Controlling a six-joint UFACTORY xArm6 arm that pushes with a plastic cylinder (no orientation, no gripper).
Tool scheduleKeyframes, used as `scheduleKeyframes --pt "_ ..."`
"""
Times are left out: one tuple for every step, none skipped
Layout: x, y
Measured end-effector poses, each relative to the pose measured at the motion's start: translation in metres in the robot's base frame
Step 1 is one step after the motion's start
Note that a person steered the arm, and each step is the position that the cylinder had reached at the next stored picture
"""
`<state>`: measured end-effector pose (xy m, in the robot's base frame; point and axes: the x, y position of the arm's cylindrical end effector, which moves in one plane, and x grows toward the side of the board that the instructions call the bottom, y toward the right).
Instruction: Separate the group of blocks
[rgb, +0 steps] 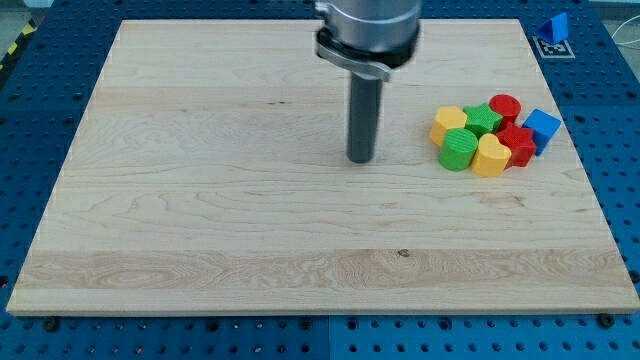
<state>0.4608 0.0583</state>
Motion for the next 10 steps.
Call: scheduleKeyframes --pt "0.039 0.043" --pt "0.069 0.097" --pt "0.075 0.159" --pt "0.07 0.217" --pt "0.039 0.223" --pt "0.005 0.191" --pt "-0.01 0.151" --pt "-0.017 0.113" --pt "-0.036 0.088" --pt "-0.059 0.079"
